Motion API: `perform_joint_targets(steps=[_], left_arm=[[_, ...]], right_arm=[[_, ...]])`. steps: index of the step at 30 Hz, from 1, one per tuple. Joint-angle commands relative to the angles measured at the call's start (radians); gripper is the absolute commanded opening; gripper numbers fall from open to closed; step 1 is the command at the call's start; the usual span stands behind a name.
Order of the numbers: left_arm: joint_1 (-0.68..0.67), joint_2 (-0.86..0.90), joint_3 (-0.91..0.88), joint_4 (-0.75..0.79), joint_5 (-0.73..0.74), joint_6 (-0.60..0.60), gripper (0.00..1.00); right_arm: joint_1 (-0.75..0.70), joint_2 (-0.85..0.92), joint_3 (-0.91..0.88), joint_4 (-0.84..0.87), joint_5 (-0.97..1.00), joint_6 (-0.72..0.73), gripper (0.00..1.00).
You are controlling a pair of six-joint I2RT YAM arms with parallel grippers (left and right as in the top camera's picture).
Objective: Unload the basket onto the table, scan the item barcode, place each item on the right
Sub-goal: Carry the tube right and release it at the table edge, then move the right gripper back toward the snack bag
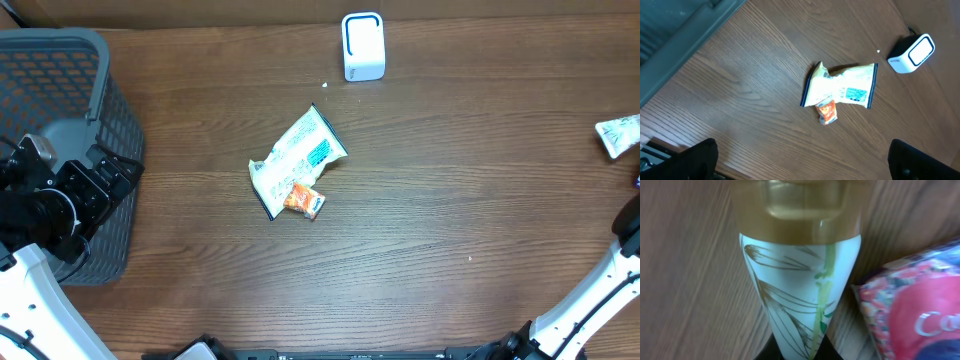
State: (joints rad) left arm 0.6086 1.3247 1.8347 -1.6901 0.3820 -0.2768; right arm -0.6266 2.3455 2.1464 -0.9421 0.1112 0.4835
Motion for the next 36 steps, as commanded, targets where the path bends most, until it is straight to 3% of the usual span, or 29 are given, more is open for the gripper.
perform_joint_targets(steps=[1, 10, 11, 13, 16, 22, 29, 32, 35, 36], left_arm=[[-0.007, 0.000, -0.003, 0.001, 0.003, 0.023, 1.00], [-0.007, 0.000, -0.003, 0.001, 0.003, 0.023, 1.00], [-0.007, 0.000, -0.003, 0.001, 0.003, 0.023, 1.00], [-0.007, 0.000, -0.003, 0.001, 0.003, 0.023, 1.00], [-0.007, 0.000, -0.003, 0.001, 0.003, 0.023, 1.00], [-0.007, 0.000, -0.003, 0.001, 0.003, 0.023, 1.00], [-0.007, 0.000, -0.003, 0.001, 0.003, 0.023, 1.00], [-0.007, 0.000, -0.003, 0.001, 0.003, 0.023, 1.00], [-0.007, 0.000, -0.003, 0.001, 0.003, 0.023, 1.00], [-0.007, 0.000, -0.003, 0.001, 0.003, 0.023, 1.00]], right_arm=[[0.004, 0.006, 0.013, 0.021, -0.007, -0.059, 0.06], [-0.025, 0.042, 0.013, -0.006, 0.028, -0.066, 0.07], [-0.028, 0.042, 0.013, -0.007, 0.040, -0.066, 0.08], [-0.035, 0.042, 0.013, -0.013, 0.066, -0.066, 0.20], [-0.050, 0.042, 0.013, -0.034, 0.098, -0.066, 0.20], [-0.092, 0.042, 0.013, -0.064, 0.098, -0.069, 0.32], [-0.126, 0.025, 0.068, -0.143, 0.092, -0.069, 0.36], [-0.127, 0.003, 0.102, -0.159, 0.010, -0.069, 0.36], [-0.123, -0.028, 0.144, -0.168, -0.171, -0.069, 0.36], [-0.114, -0.048, 0.160, -0.168, -0.291, -0.069, 0.41]])
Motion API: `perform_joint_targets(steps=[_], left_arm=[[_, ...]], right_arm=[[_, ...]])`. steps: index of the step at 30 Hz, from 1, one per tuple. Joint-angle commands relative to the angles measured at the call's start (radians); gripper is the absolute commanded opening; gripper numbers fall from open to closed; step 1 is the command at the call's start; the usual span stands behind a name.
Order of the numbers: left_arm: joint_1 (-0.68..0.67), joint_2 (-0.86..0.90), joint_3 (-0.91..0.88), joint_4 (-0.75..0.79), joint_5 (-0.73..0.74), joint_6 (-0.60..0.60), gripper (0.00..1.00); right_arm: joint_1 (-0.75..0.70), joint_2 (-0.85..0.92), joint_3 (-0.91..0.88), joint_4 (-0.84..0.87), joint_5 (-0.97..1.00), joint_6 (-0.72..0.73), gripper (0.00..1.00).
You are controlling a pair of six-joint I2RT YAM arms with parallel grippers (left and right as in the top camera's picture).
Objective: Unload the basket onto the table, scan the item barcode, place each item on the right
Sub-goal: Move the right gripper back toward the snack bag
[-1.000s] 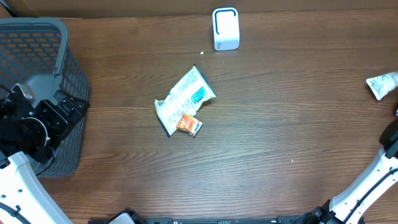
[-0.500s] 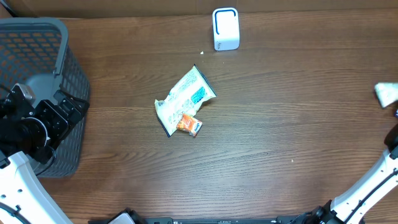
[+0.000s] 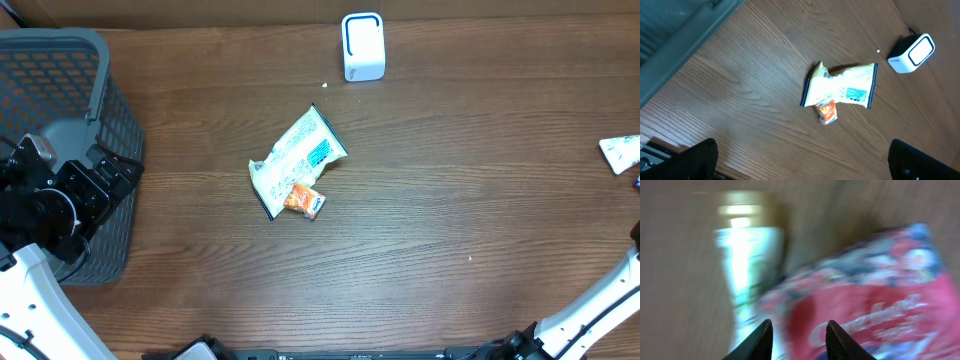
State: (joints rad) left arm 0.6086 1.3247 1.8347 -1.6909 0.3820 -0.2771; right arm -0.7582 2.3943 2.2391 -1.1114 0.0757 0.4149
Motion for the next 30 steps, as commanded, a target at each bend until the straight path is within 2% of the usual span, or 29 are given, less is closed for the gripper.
perform_joint_targets(steps=[1, 5, 9, 14, 16, 18, 23, 27, 30], left_arm=[[-0.007, 0.000, -0.003, 0.002, 0.003, 0.023, 1.00], [-0.007, 0.000, -0.003, 0.002, 0.003, 0.023, 1.00], [-0.007, 0.000, -0.003, 0.002, 0.003, 0.023, 1.00], [-0.007, 0.000, -0.003, 0.002, 0.003, 0.023, 1.00], [-0.007, 0.000, -0.003, 0.002, 0.003, 0.023, 1.00], [-0.007, 0.000, -0.003, 0.002, 0.003, 0.023, 1.00], [-0.007, 0.000, -0.003, 0.002, 0.003, 0.023, 1.00], [-0.007, 0.000, -0.003, 0.002, 0.003, 0.023, 1.00], [-0.007, 0.000, -0.003, 0.002, 0.003, 0.023, 1.00]], right_arm=[[0.031, -0.122, 0.071, 0.002, -0.391, 0.000, 0.46], [0.082, -0.162, 0.071, -0.039, -0.674, -0.019, 0.60], [0.164, -0.163, 0.071, -0.154, -0.915, -0.203, 0.70], [0.335, -0.161, 0.069, -0.314, -0.896, -0.414, 0.72], [0.424, -0.161, 0.057, -0.334, -0.837, -0.447, 0.81], [0.502, -0.160, 0.045, -0.332, -0.770, -0.446, 0.83], [0.756, -0.159, -0.032, -0.246, -0.661, -0.446, 0.89], [0.890, -0.159, -0.102, -0.145, -0.660, -0.441, 1.00], [0.970, -0.159, -0.168, -0.059, -0.660, -0.416, 1.00]])
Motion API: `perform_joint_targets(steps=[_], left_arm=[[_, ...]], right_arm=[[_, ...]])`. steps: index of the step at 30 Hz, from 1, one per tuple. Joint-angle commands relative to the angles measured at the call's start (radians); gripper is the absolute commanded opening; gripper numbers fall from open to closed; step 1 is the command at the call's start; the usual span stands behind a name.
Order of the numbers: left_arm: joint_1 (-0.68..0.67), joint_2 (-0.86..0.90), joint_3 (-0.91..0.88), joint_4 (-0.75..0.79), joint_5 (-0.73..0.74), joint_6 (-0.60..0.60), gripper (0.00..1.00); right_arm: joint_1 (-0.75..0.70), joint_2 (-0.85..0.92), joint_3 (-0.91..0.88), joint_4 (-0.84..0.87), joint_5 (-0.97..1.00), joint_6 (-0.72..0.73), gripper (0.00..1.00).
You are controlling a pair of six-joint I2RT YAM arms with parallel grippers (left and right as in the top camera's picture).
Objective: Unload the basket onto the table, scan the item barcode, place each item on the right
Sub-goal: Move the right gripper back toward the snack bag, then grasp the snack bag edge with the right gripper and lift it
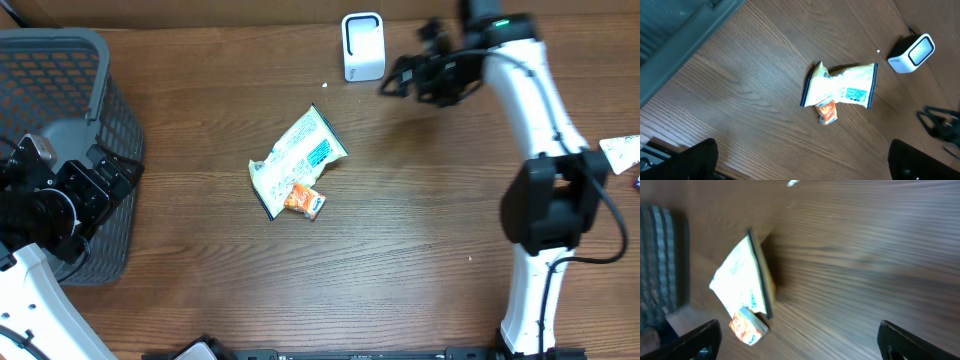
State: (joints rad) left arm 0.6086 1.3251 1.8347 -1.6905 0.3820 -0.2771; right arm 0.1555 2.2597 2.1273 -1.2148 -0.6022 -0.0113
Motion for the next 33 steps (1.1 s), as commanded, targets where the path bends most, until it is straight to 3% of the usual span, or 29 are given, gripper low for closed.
perform_joint_targets(steps=[1, 10, 22, 28, 33], left_arm=[[-0.007, -0.001, -0.003, 0.001, 0.003, 0.023, 1.00], [-0.007, -0.001, -0.003, 0.001, 0.003, 0.023, 1.00], [-0.007, -0.001, -0.003, 0.001, 0.003, 0.023, 1.00], [-0.007, -0.001, -0.003, 0.001, 0.003, 0.023, 1.00], [-0.007, -0.001, -0.003, 0.001, 0.003, 0.023, 1.00]], right_arm=[[0.081, -0.025, -0.080, 0.077, 0.018, 0.016, 1.00], [0.228, -0.025, -0.274, 0.341, 0.045, 0.145, 1.00], [0.273, -0.024, -0.428, 0.561, 0.076, 0.296, 0.99], [0.277, -0.024, -0.465, 0.624, 0.104, 0.327, 0.78], [0.282, -0.024, -0.466, 0.638, 0.100, 0.327, 0.82]])
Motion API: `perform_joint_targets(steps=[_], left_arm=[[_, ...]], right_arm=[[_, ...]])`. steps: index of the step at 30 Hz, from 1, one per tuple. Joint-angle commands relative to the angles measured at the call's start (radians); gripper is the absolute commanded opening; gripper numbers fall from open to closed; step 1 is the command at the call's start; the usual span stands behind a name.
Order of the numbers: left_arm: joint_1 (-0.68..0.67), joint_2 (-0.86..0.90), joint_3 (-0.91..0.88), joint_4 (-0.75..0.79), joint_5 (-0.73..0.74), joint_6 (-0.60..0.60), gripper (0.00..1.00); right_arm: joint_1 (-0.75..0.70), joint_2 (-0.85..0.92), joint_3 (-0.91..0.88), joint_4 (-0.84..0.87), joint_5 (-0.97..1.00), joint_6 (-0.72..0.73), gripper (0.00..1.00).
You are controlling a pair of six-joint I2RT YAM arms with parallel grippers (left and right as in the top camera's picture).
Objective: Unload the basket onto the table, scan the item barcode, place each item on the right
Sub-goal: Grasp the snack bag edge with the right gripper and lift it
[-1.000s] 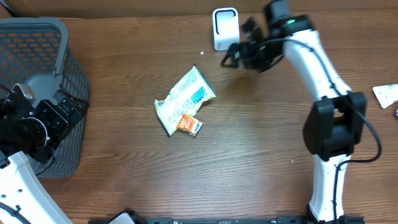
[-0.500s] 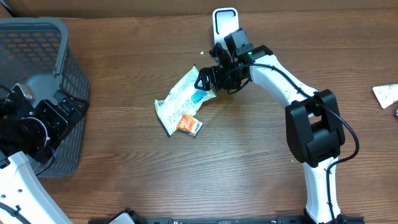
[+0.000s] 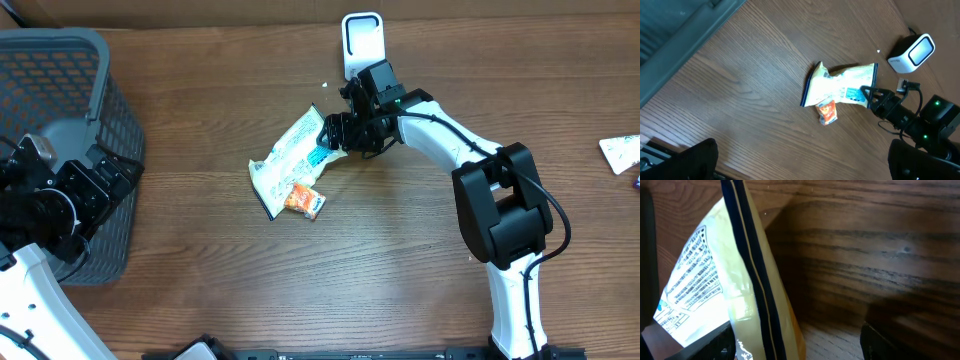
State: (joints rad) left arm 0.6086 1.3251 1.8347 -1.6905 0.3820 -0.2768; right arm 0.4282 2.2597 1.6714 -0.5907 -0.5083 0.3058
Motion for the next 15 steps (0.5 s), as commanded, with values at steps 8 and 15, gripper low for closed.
perform_joint_targets(steps=[8, 15], left_arm=[[-0.007, -0.001, -0.003, 0.001, 0.003, 0.023, 1.00], [-0.007, -0.001, -0.003, 0.001, 0.003, 0.023, 1.00]], right_arm=[[0.062, -0.020, -0.010, 0.092, -0.015, 0.013, 0.93], [0.093, 0.025, -0.010, 0.140, -0.016, 0.013, 0.93]])
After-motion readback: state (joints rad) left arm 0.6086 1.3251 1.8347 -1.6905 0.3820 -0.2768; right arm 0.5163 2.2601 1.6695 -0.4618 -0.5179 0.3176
